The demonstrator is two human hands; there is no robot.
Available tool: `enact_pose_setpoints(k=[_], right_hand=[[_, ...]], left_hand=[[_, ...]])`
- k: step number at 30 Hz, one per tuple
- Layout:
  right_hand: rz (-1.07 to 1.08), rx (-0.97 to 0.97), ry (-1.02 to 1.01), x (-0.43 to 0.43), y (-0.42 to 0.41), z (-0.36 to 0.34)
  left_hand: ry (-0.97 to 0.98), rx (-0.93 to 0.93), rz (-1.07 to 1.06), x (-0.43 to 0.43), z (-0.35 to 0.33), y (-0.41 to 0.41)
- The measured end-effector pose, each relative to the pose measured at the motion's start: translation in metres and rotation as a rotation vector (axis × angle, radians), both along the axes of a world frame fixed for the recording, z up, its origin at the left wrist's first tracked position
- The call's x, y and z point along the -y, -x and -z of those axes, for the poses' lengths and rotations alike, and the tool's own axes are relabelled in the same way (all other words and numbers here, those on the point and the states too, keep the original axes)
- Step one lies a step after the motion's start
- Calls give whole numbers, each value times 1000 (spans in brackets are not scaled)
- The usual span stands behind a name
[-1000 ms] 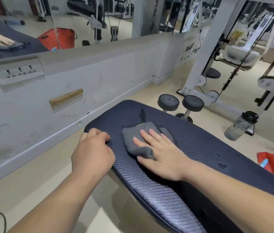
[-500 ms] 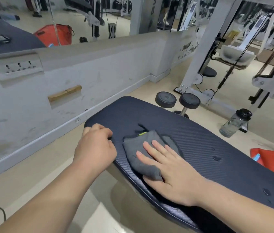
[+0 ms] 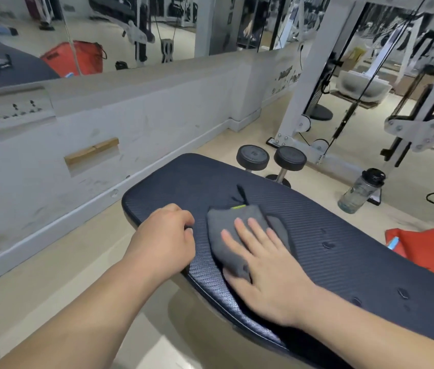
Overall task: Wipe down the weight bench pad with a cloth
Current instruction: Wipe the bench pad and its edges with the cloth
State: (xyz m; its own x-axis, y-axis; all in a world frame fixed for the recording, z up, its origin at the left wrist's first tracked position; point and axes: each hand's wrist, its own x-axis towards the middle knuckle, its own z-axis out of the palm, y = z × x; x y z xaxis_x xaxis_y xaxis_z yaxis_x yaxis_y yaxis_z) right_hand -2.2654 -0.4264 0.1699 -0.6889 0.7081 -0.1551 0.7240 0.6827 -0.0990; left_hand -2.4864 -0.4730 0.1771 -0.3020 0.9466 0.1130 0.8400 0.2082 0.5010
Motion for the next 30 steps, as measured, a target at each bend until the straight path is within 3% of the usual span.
enact_pose_setpoints(k=[4,9,12,22,26,30], right_hand=[[-122,82,68,-9,-23,-6],[234,21,43,-90,22,1],[324,21,25,-99,42,9],[56,45,94,33,-15,-10],[-25,133,150,25,-34,-19],[199,113,153,-32,-24,-15]], left_hand=[[0,-18,30,-2,2,-6],[18,1,31,-1,-1,-6],[22,4,34,2,-5,-7],[21,70,44,-14,-7,-38],[22,79,53,-21,-8,-48],[5,84,78,-20,-13,-56]])
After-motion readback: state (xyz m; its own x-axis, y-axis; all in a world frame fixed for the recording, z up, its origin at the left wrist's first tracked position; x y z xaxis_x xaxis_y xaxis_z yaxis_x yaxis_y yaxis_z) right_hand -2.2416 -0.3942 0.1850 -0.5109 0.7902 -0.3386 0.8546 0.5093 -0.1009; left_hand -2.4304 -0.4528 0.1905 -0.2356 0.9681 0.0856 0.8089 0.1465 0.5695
